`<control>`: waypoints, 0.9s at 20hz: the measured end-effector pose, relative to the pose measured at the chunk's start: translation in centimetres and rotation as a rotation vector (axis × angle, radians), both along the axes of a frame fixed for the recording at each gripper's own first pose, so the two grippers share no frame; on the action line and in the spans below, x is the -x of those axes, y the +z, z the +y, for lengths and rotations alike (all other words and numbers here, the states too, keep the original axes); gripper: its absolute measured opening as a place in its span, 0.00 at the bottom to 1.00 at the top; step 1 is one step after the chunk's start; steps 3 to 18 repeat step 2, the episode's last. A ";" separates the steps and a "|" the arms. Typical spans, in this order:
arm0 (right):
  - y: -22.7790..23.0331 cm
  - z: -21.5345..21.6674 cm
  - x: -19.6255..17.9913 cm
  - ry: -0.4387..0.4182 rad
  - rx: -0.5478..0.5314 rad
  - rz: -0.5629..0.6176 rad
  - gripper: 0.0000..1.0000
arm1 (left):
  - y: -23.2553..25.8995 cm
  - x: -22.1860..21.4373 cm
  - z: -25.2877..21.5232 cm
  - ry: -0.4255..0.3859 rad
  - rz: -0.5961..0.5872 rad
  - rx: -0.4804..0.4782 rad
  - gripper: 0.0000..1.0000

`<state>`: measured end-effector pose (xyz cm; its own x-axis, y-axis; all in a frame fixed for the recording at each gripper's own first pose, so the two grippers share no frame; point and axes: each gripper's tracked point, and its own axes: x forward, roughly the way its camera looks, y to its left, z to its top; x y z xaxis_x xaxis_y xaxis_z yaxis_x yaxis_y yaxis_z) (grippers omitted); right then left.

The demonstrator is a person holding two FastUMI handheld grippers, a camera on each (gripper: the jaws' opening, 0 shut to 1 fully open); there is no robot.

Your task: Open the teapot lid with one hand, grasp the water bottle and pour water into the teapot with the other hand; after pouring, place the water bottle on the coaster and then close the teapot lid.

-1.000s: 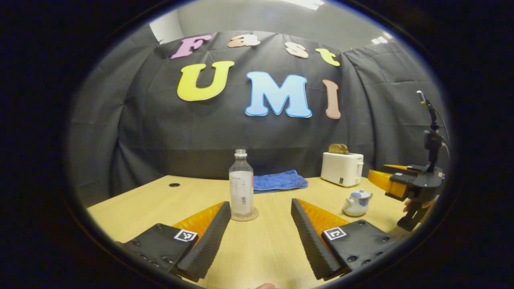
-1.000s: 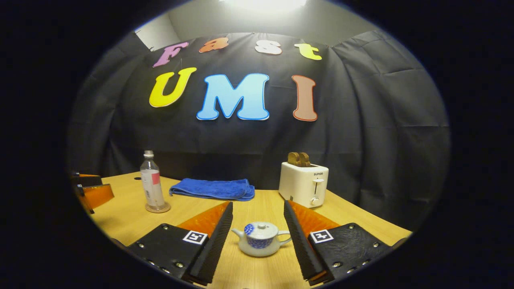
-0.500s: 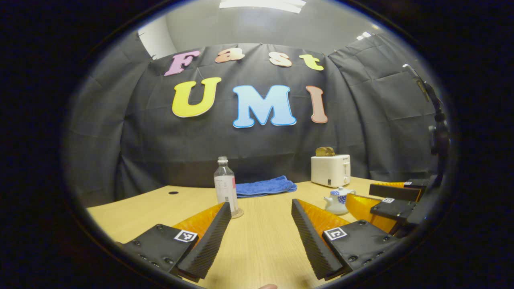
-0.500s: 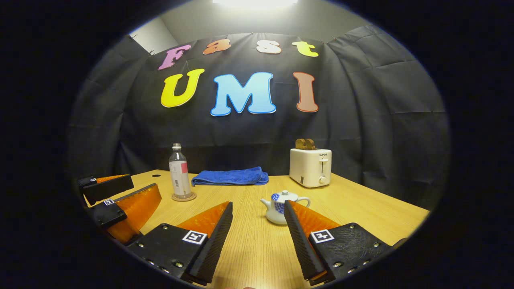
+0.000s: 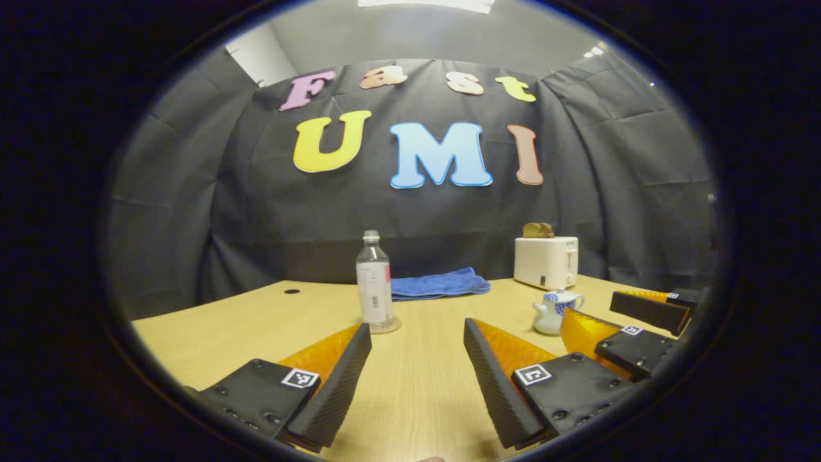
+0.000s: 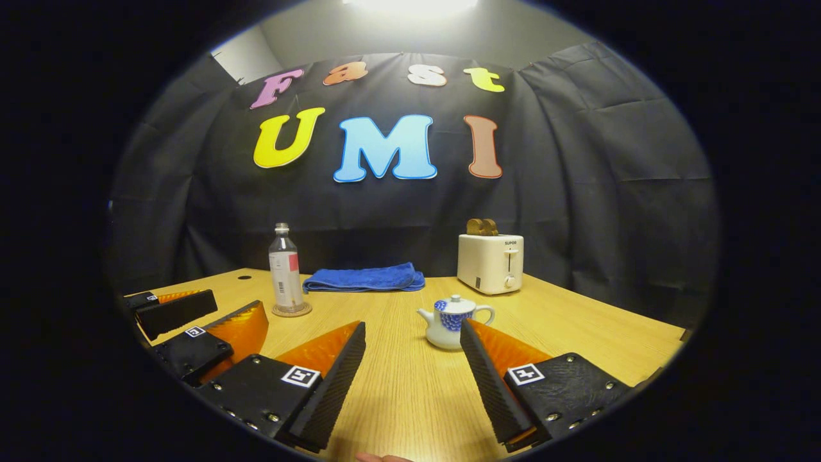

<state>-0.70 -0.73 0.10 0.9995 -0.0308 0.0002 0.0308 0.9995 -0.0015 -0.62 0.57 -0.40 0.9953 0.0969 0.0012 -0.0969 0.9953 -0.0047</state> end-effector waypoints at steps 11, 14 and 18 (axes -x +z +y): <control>-0.1 0.2 0.0 0.026 0.001 0.000 0.90 | 0.0 -0.1 0.0 0.018 0.003 -0.003 0.99; -0.1 0.2 0.0 0.026 0.001 0.000 0.90 | 0.0 -0.1 0.0 0.018 0.003 -0.003 0.99; -0.1 0.2 0.0 0.026 0.001 0.000 0.90 | 0.0 -0.1 0.0 0.018 0.003 -0.003 0.99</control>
